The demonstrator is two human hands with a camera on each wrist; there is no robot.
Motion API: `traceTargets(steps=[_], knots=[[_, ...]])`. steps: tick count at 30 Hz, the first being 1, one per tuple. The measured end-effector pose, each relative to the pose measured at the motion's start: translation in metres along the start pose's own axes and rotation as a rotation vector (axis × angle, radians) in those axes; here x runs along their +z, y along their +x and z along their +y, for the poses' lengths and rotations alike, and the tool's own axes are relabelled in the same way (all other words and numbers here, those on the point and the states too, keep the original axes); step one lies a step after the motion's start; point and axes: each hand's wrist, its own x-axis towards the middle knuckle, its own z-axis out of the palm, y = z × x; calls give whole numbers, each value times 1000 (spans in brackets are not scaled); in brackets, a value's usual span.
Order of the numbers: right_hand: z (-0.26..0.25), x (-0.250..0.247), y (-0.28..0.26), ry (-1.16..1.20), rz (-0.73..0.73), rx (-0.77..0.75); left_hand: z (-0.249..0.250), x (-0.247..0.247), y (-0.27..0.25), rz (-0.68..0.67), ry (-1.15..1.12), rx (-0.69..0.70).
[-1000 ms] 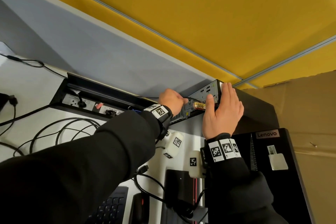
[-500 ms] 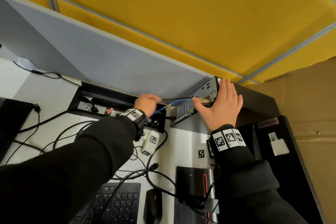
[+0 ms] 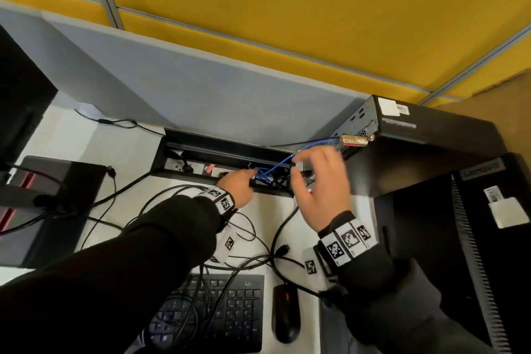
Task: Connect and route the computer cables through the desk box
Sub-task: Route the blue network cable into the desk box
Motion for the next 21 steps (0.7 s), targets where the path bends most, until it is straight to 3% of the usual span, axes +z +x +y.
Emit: traceTargets(steps=[2, 4, 7, 14, 21], knots=[[14, 29, -7, 161, -186, 209, 2, 0, 6, -25, 75, 7], [36, 57, -13, 171, -347, 400, 2, 1, 14, -73, 144, 0], [62, 89, -20, 156, -499, 530, 1, 10, 20, -117, 302, 30], [97, 128, -35, 284, -512, 748, 14, 29, 31, -167, 444, 169], [111, 130, -50, 240, -524, 723, 23, 21, 56, -331, 399, 41]])
